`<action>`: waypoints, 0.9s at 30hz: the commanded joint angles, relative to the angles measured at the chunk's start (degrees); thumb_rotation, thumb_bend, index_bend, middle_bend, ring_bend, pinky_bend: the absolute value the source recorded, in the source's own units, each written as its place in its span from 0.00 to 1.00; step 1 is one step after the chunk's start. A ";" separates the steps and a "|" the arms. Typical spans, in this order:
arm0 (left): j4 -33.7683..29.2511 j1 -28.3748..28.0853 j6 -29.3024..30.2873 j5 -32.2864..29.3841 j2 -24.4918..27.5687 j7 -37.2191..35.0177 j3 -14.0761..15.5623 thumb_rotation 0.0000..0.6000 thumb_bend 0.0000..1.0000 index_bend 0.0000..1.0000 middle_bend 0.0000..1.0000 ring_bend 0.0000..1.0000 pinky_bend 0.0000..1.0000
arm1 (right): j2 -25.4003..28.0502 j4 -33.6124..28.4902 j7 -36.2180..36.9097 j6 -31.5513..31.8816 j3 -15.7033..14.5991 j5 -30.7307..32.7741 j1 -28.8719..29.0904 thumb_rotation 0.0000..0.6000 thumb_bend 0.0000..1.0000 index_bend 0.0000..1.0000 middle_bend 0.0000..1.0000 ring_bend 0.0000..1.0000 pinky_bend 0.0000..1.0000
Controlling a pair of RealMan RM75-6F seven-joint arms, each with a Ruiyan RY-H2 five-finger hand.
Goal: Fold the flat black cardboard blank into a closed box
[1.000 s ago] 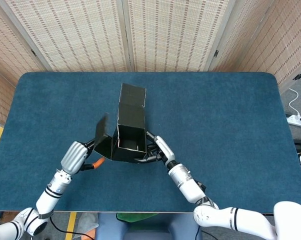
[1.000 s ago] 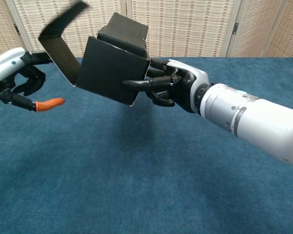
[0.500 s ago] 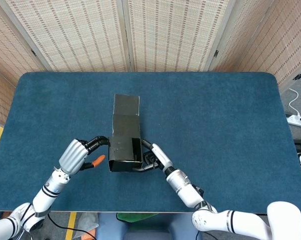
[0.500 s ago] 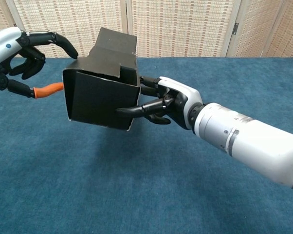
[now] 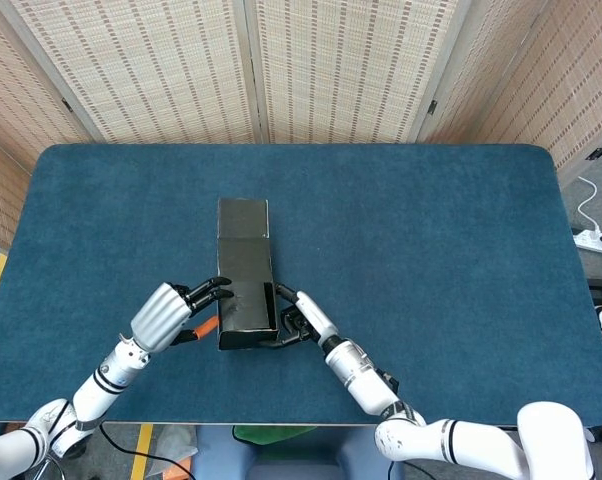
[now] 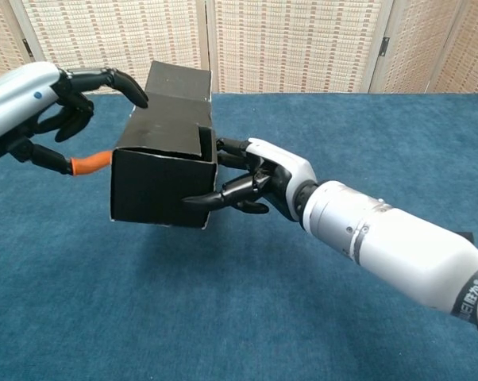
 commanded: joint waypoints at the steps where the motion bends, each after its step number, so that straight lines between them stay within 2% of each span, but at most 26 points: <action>1: 2.68 -0.81 0.26 1.08 -1.45 0.22 0.84 1.00 0.33 0.39 0.39 0.83 0.93 | -0.76 1.33 -0.54 0.24 -0.36 -0.67 0.36 1.00 0.13 0.55 0.58 0.80 1.00; 6: 7.63 -1.65 0.73 2.28 -4.07 -0.64 2.13 1.00 0.33 0.43 0.42 0.83 0.93 | -2.34 4.36 -1.07 0.63 -0.65 -1.65 1.03 1.00 0.13 0.55 0.58 0.80 1.00; 19: 27.64 -2.53 4.03 2.96 -14.65 -5.85 4.81 1.00 0.33 0.46 0.46 0.83 0.92 | -7.29 15.92 0.47 2.09 -1.49 -5.38 2.94 1.00 0.13 0.55 0.58 0.80 1.00; 27: 34.21 -3.09 2.44 2.86 -17.45 -6.61 7.09 1.00 0.33 0.46 0.46 0.83 0.92 | -9.80 20.70 0.99 2.59 -1.58 -6.00 3.66 1.00 0.13 0.55 0.58 0.80 1.00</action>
